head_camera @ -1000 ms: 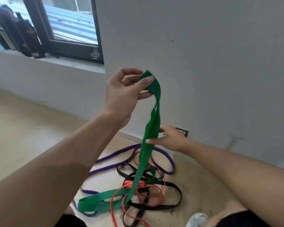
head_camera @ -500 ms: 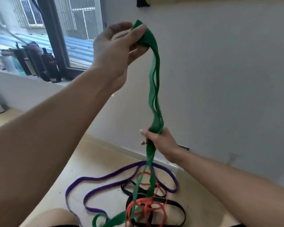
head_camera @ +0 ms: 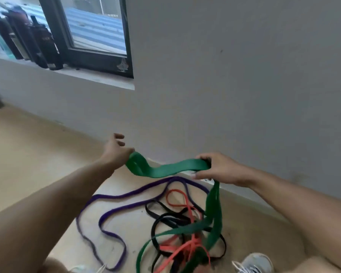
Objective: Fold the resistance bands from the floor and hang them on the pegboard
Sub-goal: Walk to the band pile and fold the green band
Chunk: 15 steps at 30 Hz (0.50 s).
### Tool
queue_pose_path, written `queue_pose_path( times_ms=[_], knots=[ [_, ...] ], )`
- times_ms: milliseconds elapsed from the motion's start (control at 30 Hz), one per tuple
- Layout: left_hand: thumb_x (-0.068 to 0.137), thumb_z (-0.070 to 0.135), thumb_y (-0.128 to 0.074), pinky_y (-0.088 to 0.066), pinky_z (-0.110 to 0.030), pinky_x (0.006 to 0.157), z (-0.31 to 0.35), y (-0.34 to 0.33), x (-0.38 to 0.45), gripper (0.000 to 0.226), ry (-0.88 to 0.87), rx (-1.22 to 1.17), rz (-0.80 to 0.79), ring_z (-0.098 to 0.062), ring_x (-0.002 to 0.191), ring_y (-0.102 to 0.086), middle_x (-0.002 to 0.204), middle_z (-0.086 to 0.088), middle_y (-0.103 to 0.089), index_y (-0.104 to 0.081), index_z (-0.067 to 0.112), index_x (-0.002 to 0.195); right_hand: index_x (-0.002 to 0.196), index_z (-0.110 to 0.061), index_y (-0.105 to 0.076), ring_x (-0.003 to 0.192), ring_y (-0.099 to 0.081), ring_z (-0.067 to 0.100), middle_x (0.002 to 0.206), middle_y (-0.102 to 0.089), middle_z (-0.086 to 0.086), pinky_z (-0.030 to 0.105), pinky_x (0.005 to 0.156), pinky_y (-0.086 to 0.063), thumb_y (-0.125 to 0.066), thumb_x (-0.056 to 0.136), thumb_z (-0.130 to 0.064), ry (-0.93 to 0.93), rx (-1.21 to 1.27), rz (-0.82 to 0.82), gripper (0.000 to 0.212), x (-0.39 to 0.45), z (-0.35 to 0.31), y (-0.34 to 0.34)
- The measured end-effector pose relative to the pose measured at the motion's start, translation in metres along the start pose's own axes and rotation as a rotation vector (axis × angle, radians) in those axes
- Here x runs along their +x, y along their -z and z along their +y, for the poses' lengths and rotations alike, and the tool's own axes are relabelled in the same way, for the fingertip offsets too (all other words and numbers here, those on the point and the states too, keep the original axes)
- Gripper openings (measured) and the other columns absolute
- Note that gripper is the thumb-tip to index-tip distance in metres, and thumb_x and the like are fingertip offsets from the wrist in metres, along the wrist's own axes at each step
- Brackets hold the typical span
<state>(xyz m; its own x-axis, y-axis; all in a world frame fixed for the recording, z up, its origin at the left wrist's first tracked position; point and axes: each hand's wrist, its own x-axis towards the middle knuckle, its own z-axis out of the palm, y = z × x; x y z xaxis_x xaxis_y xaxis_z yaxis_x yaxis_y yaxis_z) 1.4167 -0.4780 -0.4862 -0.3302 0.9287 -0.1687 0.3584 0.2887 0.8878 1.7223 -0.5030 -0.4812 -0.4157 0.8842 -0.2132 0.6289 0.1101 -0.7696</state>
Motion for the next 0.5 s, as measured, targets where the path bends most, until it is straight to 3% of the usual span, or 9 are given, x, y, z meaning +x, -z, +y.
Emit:
queue_pose_path(
  times_ms=[100, 200, 267, 333, 400, 433, 500],
  knots=[
    [0.086, 0.020, -0.079, -0.044, -0.031, 0.100, -0.009, -0.019, -0.006, 0.067, -0.188, 0.175, -0.196, -0.018, 0.127, -0.051, 0.141, -0.002, -0.053, -0.046, 0.022, 0.144, 0.098, -0.020, -0.076, 0.057, -0.056, 0.000, 0.066, -0.066, -0.013, 0.013, 0.055, -0.040, -0.085, 0.084, -0.034, 0.020, 0.024, -0.061, 0.022, 0.009, -0.003, -0.019],
    [0.081, 0.013, -0.081, -0.041, -0.016, 0.094, -0.001, -0.033, -0.024, 0.082, -0.220, 0.117, -0.673, -0.005, 0.122, -0.059, 0.146, 0.010, -0.052, -0.040, 0.034, 0.149, 0.097, -0.024, -0.075, 0.067, -0.069, 0.002, 0.079, -0.076, -0.008, 0.017, 0.062, -0.048, -0.091, 0.077, -0.030, 0.034, 0.011, -0.080, 0.026, 0.016, -0.009, -0.034],
    [0.076, 0.018, -0.086, -0.043, -0.020, 0.103, 0.001, -0.042, -0.035, 0.096, -0.258, 0.153, -0.854, 0.000, 0.120, -0.059, 0.142, 0.013, -0.055, -0.031, 0.036, 0.154, 0.092, -0.026, -0.071, 0.068, -0.067, 0.001, 0.077, -0.074, -0.009, 0.020, 0.063, -0.047, -0.094, 0.071, -0.025, 0.045, -0.012, -0.018, 0.031, 0.019, -0.013, -0.033],
    [0.070, 0.035, -0.092, -0.051, -0.027, 0.100, 0.001, -0.050, -0.043, 0.099, -0.361, 0.257, -0.798, -0.003, 0.110, -0.067, 0.125, 0.012, -0.065, -0.035, 0.037, 0.150, 0.090, -0.025, -0.068, 0.065, -0.064, 0.001, 0.076, -0.071, -0.006, 0.020, 0.060, -0.046, -0.094, 0.069, -0.019, 0.083, -0.036, -0.015, 0.034, 0.020, -0.016, -0.031],
    [0.067, 0.044, -0.092, -0.057, -0.024, 0.073, 0.006, -0.053, -0.049, 0.075, -0.426, 0.335, -0.720, -0.003, 0.081, -0.072, 0.097, 0.008, -0.073, -0.054, 0.031, 0.129, 0.089, -0.026, -0.061, 0.062, -0.059, 0.004, 0.078, -0.069, -0.004, 0.021, 0.055, -0.045, -0.092, 0.070, -0.017, 0.109, -0.089, -0.014, 0.038, 0.017, -0.020, -0.031],
    [0.066, 0.048, -0.091, -0.051, -0.021, 0.060, 0.010, -0.053, -0.051, 0.058, -0.471, 0.406, -0.682, -0.003, 0.065, -0.067, 0.081, 0.009, -0.072, -0.061, 0.027, 0.110, 0.089, -0.028, -0.057, 0.061, -0.056, 0.003, 0.077, -0.066, -0.006, 0.019, 0.053, -0.042, -0.092, 0.072, -0.019, 0.117, -0.132, -0.003, 0.040, 0.015, -0.021, -0.030],
    [0.067, 0.051, -0.089, -0.035, -0.019, 0.049, 0.016, -0.050, -0.052, 0.045, -0.541, 0.443, -0.622, -0.005, 0.049, -0.049, 0.058, 0.010, -0.057, -0.064, 0.016, 0.081, 0.092, -0.030, -0.052, 0.063, -0.055, 0.003, 0.078, -0.063, -0.009, 0.017, 0.055, -0.041, -0.091, 0.075, -0.026, 0.136, -0.185, 0.016, 0.043, 0.012, -0.018, -0.030]
  ],
)
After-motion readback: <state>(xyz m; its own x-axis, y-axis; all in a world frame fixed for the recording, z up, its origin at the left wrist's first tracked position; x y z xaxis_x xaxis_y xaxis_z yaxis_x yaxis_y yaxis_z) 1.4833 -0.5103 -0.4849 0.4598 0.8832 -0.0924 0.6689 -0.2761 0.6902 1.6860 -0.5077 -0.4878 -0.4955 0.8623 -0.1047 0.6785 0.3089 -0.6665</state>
